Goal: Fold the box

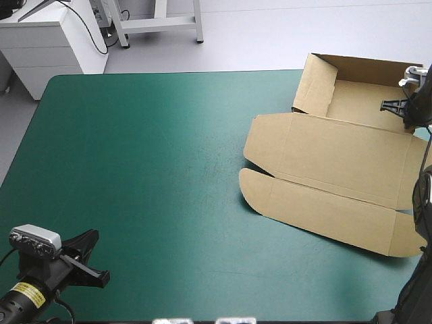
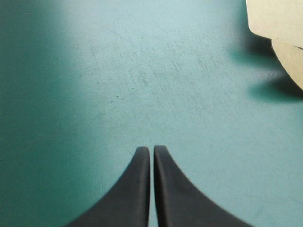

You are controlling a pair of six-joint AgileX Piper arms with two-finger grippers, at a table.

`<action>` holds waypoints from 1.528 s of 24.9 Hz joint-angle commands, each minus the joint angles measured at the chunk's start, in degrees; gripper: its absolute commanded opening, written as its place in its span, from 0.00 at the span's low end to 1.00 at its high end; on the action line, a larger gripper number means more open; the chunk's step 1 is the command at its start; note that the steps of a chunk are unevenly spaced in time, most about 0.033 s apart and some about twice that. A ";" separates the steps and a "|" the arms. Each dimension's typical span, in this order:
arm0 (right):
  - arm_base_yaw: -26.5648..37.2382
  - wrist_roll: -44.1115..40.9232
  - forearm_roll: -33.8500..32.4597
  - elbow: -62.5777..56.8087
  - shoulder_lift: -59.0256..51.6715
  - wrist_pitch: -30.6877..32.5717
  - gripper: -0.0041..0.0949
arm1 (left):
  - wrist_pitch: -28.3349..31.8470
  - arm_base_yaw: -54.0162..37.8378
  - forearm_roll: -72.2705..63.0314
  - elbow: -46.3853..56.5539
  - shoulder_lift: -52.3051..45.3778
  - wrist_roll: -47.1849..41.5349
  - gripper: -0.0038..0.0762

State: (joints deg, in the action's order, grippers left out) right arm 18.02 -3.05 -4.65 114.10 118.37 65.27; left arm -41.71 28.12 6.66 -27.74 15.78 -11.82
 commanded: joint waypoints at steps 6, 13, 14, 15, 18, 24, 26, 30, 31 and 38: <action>1.24 -0.53 -0.93 1.86 -1.01 -4.20 0.02 | 1.58 0.36 0.52 -1.40 0.63 -0.19 0.06; 6.43 -0.53 -0.70 1.86 -1.01 -3.12 0.27 | 1.90 0.36 0.42 -1.40 0.63 -0.19 0.06; 7.19 -0.53 -0.55 1.86 -1.01 -2.99 0.33 | 1.90 0.36 0.42 -1.40 0.63 -0.19 0.06; 7.95 -0.53 -0.40 1.86 -1.01 -2.75 0.40 | 1.90 0.36 0.42 -1.40 0.63 -0.19 0.06; 9.44 -0.53 -0.51 1.86 -1.01 -1.76 0.57 | 1.90 0.36 0.42 -1.40 0.63 -0.19 0.06; 10.49 -0.27 -0.76 4.41 -1.56 1.08 0.64 | 2.29 0.36 0.42 -1.40 0.63 -0.19 0.06; 10.49 0.04 0.92 10.38 -3.37 3.33 0.64 | 2.18 0.36 0.53 -1.40 0.63 -0.19 0.06; 10.49 9.32 13.50 17.81 -11.61 6.41 0.17 | 2.28 0.36 0.53 -1.40 0.63 -0.19 0.06; 10.20 10.59 15.60 17.81 -13.33 6.41 0.02 | 2.28 0.36 0.53 -1.40 0.63 -0.19 0.06; 0.00 13.49 19.13 2.00 -28.18 5.86 0.04 | 1.78 0.36 0.49 -1.40 0.63 -0.19 0.06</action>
State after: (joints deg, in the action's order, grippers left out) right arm 21.22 8.39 13.25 120.44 96.14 71.20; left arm -43.47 28.12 6.84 -27.74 15.68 -11.82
